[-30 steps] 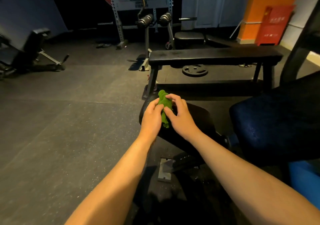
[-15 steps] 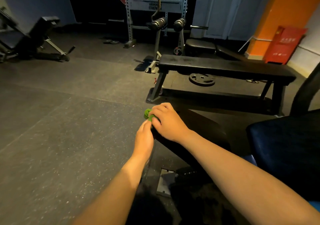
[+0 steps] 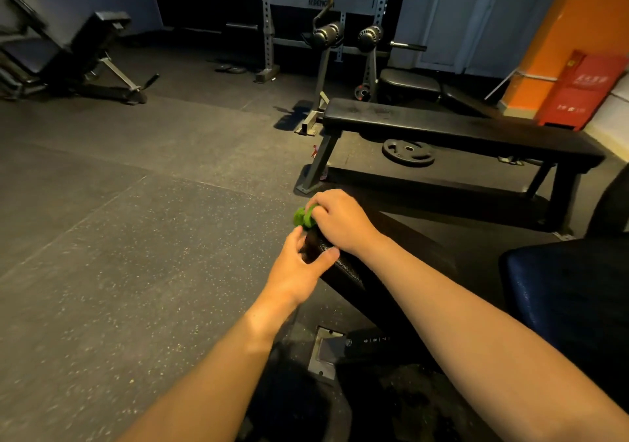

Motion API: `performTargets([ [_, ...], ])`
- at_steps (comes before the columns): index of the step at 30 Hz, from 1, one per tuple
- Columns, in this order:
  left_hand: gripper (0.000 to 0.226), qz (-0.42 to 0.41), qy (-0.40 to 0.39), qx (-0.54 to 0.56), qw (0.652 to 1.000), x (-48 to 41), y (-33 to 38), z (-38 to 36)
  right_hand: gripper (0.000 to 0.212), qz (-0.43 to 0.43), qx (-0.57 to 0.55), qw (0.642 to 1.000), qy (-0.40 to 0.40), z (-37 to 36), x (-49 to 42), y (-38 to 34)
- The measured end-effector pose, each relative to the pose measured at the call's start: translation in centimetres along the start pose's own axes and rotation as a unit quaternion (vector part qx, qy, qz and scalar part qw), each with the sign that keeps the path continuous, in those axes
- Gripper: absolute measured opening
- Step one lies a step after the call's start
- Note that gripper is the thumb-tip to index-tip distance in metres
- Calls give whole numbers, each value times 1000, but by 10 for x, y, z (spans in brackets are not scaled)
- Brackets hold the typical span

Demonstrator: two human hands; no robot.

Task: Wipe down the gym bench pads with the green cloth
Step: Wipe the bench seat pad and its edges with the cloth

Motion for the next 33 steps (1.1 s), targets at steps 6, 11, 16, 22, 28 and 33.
performTargets([
  [6,111,-16,72,-37,997,6,1,6,21,71,-21,990,-118,2,16,-12],
  [11,114,-35,82,-84,992,8,6,7,23,29,13,995,-91,-2,-18,7],
  [16,111,-28,72,-76,994,10,8,6,24,-138,-23,990,-11,1,-35,30],
  [22,112,-18,59,-71,996,13,12,9,24,-83,-8,997,4,-2,-14,9],
  [28,110,-14,49,-87,995,3,9,12,24,37,-35,997,-60,-3,22,-23],
  [33,110,-23,35,-87,995,0,10,10,23,43,-45,996,-64,3,21,-12],
])
Point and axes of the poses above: each hand's wrist, its own x-axis away from the middle knuckle, its own z-axis out of the back of the hand, y = z × x, the point moved 4 cm from there along -x, towards the middle knuckle, and after that the axes turned 5 degrees about y, right-handed, at the moved point
